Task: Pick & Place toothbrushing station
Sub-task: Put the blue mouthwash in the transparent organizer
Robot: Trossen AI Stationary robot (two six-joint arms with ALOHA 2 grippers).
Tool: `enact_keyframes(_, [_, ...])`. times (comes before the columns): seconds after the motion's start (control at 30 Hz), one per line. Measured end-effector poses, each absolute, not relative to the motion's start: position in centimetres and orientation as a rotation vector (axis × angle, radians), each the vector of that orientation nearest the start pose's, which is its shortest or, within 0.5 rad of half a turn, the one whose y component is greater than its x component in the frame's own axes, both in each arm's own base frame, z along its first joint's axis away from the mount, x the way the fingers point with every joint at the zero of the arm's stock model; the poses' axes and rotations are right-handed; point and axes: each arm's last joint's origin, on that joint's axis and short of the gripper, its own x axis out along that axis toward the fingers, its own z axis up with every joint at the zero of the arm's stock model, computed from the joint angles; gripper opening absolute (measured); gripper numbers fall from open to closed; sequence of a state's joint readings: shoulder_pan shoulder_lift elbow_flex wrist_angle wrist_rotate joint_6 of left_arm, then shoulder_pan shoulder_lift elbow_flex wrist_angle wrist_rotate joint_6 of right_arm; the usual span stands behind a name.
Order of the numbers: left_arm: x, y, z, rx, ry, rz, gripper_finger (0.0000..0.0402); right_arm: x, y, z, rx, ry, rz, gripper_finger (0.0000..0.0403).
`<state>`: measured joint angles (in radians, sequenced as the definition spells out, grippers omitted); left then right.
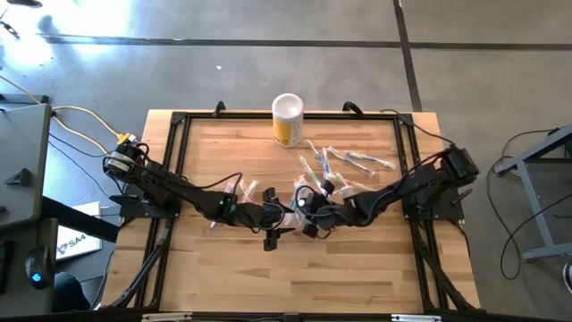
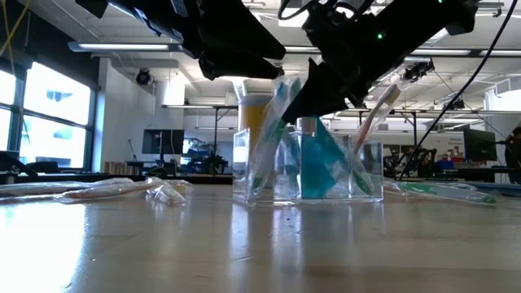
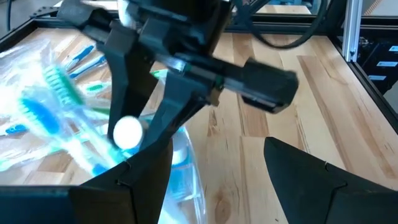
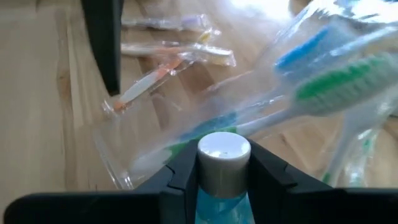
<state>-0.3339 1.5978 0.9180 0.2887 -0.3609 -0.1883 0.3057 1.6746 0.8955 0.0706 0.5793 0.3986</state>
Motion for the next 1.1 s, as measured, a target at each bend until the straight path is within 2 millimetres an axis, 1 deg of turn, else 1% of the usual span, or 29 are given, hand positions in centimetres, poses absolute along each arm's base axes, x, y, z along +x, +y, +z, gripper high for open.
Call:
enact_keyframes(0.2, [32.7, -10.3, 22.4, -0.053, 0.364, 0.061, 0.0248, 31.8, 9.6, 18.2, 0.067, 0.523, -0.433, 0.0089])
enact_keyframes(0.47, [32.7, -10.3, 22.4, -0.053, 0.364, 0.061, 0.0248, 31.3, 10.3, 18.0, 0.148, 0.530, -0.459, 0.0089])
enact_keyframes(0.57, [32.7, -10.3, 22.4, -0.053, 0.364, 0.061, 0.0248, 31.0, 10.7, 17.9, 0.140, 0.523, -0.480, 0.0090])
enact_keyframes(0.7, [32.7, -10.3, 22.4, -0.053, 0.364, 0.061, 0.0248, 30.8, 11.2, 18.0, 0.145, 0.515, -0.471, 0.0090])
enact_keyframes(0.93, [32.7, -10.3, 22.4, -0.053, 0.366, 0.061, 0.0248, 30.8, 11.3, 18.0, 0.159, 0.527, -0.450, 0.0103])
enact_keyframes(1.1, [32.6, -10.2, 22.1, -0.042, 0.388, 0.073, 0.0248, 30.4, 11.5, 18.9, 0.165, 0.513, -0.430, 0.0096])
